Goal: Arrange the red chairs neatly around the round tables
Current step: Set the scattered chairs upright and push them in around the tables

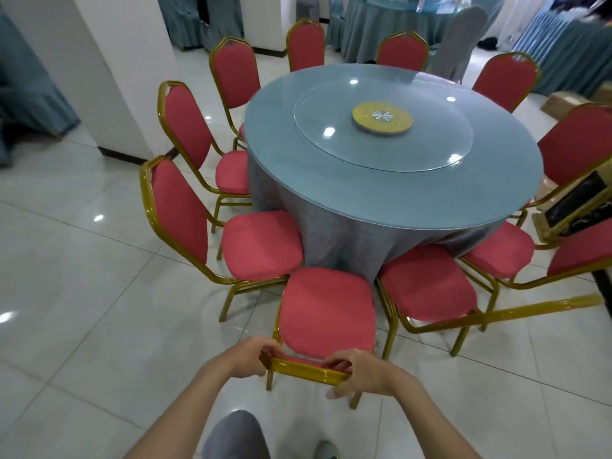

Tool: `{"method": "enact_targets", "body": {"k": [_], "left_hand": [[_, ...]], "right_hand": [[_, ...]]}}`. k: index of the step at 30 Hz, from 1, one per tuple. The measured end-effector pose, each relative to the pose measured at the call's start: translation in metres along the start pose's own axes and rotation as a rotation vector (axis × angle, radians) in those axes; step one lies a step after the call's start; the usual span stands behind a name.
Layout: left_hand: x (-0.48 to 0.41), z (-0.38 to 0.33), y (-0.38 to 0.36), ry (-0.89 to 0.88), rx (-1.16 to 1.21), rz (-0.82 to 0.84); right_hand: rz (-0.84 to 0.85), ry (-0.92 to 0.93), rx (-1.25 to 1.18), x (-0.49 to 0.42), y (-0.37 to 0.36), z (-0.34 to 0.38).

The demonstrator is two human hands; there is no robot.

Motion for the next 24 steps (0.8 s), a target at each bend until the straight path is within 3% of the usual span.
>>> {"method": "enact_targets", "body": {"k": [4,12,17,24], "left_hand": [[0.002,0.031,0.054,-0.004,0.049,-0.084],[0.036,0.122,0.201,-0.179,0.117,-0.284],[0.080,0.196,0.296,-0.200,0.179,-0.359],[0.092,0.260,0.394,-0.205,0.213,-0.494]], "right_hand": [[-0.127,0.051,-0.043,-0.041,0.003,0.052],[-0.477,0.016,-0.062,-0.141,-0.006,0.166],[-0.551,-0.023,-0.089,-0.201,-0.032,0.264],[-0.582,-0.037,-0.143,-0.269,-0.037,0.345]]}}
Point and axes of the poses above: each hand's wrist, its own x-axis away from the middle knuckle, its own y-axis out of the back of the hand, z = x × y, the point moved 9 cm from there along -x, towards the middle knuckle
